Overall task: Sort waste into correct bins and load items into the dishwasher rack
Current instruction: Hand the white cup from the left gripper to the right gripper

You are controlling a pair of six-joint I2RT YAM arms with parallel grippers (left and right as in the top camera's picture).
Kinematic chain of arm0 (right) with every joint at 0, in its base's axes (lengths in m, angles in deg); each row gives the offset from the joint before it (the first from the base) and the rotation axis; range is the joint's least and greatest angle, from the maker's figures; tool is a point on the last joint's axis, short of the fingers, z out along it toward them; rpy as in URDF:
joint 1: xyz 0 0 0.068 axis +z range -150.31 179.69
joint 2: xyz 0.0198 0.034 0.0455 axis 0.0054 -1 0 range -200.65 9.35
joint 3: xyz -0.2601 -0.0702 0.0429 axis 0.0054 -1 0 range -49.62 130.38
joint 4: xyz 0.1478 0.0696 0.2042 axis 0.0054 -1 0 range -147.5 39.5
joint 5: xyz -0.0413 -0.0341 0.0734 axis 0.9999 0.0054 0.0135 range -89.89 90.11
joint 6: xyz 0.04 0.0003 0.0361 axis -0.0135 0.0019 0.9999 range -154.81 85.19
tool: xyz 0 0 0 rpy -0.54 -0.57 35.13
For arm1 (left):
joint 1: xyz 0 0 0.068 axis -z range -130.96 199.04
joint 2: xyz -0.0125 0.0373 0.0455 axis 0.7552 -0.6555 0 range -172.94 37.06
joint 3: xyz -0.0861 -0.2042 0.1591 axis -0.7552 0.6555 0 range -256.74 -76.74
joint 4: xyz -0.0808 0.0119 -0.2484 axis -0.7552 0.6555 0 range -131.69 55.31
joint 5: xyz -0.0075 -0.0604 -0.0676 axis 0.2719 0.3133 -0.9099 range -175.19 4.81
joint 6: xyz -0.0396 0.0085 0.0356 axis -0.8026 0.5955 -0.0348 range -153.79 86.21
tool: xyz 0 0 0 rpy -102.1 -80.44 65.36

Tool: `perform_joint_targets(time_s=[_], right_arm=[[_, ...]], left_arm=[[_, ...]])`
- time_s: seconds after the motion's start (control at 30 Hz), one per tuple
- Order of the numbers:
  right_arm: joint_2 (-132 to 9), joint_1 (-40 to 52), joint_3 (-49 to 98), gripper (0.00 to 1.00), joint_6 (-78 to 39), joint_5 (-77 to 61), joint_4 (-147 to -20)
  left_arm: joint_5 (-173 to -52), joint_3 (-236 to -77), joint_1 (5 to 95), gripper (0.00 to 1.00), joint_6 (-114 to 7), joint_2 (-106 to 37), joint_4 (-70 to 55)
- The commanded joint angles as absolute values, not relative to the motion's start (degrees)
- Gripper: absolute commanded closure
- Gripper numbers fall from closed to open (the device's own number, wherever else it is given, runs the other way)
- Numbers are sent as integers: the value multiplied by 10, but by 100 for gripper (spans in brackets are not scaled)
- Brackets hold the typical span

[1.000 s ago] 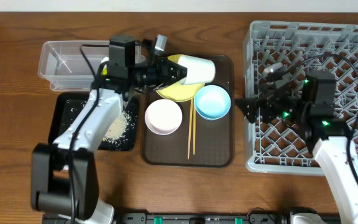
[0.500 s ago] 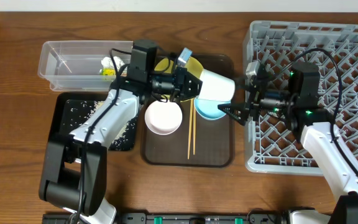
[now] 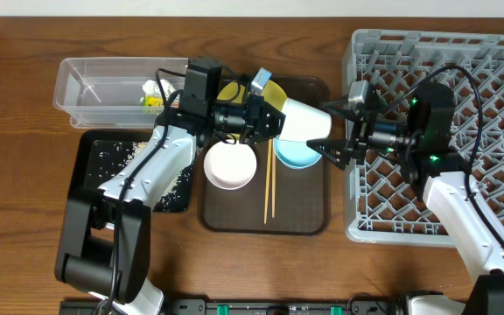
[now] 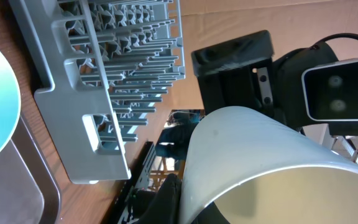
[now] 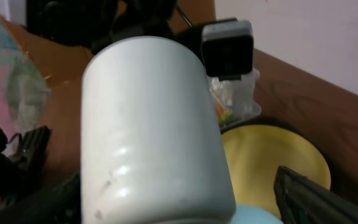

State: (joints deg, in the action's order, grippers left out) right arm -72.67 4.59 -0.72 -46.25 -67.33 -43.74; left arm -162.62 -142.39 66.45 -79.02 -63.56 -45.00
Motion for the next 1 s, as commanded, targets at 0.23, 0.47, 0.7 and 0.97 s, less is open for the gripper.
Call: perform_joint_targets(time_s=[0.23, 0.47, 0.7, 0.97], right_arm=[[-727, 55, 1, 12, -460, -720, -424], [-727, 69, 1, 14, -461, -719, -424], [-727, 71, 1, 24, -462, -717, -421], [-727, 71, 1, 33, -462, -717, -419]], left_arm=[[-1636, -1427, 664, 94, -793, -635, -453], [-1636, -1427, 664, 94, -796, -635, -453], [-1636, -1427, 664, 93, -796, -635, -453], [-1636, -1427, 664, 93, -796, -635, -453]])
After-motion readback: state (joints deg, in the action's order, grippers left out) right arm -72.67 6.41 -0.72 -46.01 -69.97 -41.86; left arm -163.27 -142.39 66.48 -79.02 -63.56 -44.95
